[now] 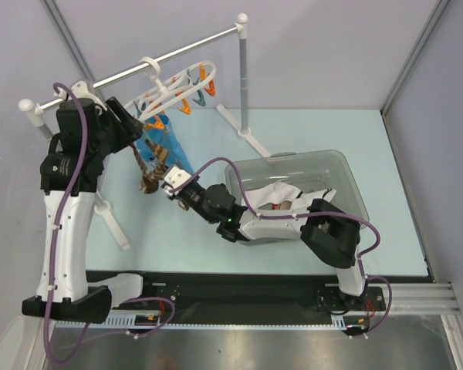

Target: Remove the socks clipped to the hanger

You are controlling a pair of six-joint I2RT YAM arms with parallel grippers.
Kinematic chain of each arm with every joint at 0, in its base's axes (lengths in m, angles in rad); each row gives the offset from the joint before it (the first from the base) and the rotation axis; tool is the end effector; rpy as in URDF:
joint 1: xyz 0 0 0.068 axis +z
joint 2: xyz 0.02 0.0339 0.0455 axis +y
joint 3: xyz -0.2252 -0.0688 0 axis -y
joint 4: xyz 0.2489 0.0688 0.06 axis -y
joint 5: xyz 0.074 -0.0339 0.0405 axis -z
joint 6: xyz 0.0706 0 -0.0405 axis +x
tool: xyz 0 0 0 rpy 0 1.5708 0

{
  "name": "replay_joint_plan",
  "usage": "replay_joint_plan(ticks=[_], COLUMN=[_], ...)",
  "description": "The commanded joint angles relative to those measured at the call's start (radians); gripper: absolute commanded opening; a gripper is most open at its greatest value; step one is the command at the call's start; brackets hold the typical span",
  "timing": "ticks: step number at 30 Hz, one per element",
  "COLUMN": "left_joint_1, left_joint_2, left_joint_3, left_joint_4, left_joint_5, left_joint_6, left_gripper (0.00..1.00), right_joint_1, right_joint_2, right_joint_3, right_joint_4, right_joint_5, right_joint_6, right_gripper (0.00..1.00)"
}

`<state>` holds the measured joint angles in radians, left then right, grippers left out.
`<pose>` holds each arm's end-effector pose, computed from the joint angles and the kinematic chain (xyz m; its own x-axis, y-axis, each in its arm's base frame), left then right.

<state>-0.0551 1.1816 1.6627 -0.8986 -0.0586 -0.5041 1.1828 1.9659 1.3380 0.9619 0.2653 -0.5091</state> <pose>0.2593 -0.0102 0.4316 -0.3552 -0.4633 -0.8119 -0.1942 0.8861 -0.4207 0.1978 0.4351 0.2703 0.4980 -0.0247 -0.8668 -0.6377 0.6669 -0.3854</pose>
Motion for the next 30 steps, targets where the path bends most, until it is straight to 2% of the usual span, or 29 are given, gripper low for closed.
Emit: replay_joint_plan(ticks=[1,12,23,30], left_joint_1=[-0.040,-0.100,-0.109,-0.111], left_joint_2=[-0.007,0.059,0.099,0.131], left_joint_3=[0.066,0.081,0.097,0.140], left_joint_4=[-0.039,-0.071,-0.071,-0.074], left_joint_5=[-0.098,-0.135,-0.182,-0.173], left_joint_6=[0.013,-0.014,-0.016,-0.005], left_gripper=[0.64,0.63,0.61,0.53], right_joint_1=[0.009,0.028,0.035,0.037], right_joint_2=[-0.010,-0.019,-0.027,-0.029], right_joint_3=[0.040,0.035,0.020,0.020], right_joint_4=[0.035,0.031,0.040,0.041], right_joint_5=[0.008,0.011,0.014,0.014], right_joint_6=[-0.035,-0.078,-0.091,-0.095], right_gripper=[0.00,0.00,0.00,0.00])
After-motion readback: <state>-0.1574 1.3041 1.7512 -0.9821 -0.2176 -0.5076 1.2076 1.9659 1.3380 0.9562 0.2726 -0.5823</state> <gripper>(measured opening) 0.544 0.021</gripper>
